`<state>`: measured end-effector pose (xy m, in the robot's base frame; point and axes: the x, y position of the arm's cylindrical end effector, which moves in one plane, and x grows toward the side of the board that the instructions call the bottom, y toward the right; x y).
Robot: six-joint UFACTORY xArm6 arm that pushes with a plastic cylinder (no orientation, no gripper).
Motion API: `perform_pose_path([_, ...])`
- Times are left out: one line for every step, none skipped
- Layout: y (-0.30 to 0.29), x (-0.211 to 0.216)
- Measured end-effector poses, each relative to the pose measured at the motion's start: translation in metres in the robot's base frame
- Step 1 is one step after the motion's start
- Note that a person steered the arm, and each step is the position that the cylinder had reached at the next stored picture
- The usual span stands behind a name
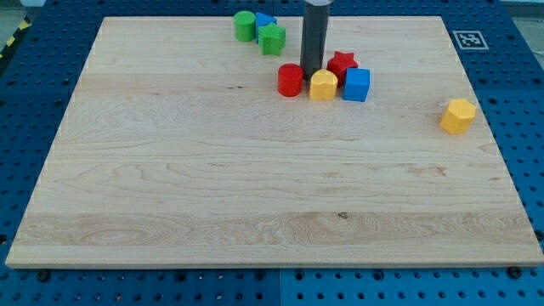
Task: Slide the red star above the blue cube
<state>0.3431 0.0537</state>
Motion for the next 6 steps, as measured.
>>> perform_pose_path([-0.002,-0.013])
perform_pose_path([-0.002,-0.035])
perform_pose_path([0.017,-0.036])
perform_pose_path([0.064,-0.038])
perform_pose_path([0.110,-0.041])
perform_pose_path([0.160,-0.041])
